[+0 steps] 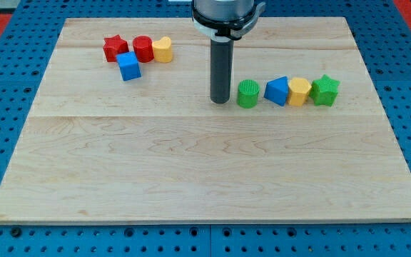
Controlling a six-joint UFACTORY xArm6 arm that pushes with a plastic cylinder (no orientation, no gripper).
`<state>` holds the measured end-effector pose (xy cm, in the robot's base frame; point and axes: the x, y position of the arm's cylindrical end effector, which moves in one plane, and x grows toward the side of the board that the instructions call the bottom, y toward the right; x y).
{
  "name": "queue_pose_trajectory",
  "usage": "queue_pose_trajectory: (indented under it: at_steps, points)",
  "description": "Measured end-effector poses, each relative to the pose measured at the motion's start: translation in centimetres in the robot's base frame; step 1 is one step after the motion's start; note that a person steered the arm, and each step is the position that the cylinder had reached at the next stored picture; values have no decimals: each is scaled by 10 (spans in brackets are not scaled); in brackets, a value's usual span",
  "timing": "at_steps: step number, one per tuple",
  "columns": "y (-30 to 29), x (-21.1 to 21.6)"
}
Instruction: Move the blue triangle slightly right
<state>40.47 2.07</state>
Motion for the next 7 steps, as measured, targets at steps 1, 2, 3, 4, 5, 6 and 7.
queue_pose_trajectory:
  at_steps: [1, 2, 3, 4, 5, 6, 7]
  points:
    - [9, 0]
    - [27, 0]
    - [37, 0]
    - [37, 0]
    - [27, 1]
    - [-18, 14]
    - [-105, 10]
